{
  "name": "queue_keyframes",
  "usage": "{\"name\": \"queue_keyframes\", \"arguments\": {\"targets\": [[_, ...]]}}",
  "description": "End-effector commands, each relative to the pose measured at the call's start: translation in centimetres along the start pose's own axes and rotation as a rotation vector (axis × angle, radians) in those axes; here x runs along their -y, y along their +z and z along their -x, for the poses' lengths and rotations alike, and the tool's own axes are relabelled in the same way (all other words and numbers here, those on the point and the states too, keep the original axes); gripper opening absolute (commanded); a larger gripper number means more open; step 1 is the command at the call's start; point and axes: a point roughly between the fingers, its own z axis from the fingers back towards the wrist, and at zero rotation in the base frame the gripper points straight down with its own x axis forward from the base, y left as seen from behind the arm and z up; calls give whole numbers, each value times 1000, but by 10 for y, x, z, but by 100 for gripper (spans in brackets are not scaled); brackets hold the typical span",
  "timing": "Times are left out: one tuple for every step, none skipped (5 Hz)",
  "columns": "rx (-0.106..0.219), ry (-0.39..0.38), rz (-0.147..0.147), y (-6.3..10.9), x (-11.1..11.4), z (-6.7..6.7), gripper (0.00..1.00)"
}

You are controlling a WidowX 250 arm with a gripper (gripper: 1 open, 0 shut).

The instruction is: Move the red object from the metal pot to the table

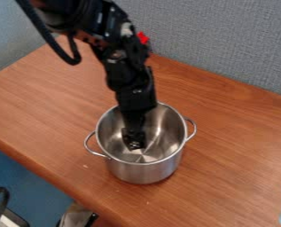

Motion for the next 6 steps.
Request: {"name": "queue_keyframes", "arguments": {"targets": [[-17, 14, 8, -3, 1, 4, 100], [-44, 25, 16, -5, 4, 8, 0], [-48, 72, 14, -12, 6, 9, 0], [-56, 123, 25, -22, 7, 11, 100], [-58, 168, 33, -22, 8, 9, 100], [-58, 269, 58, -21, 11, 12, 100]]}}
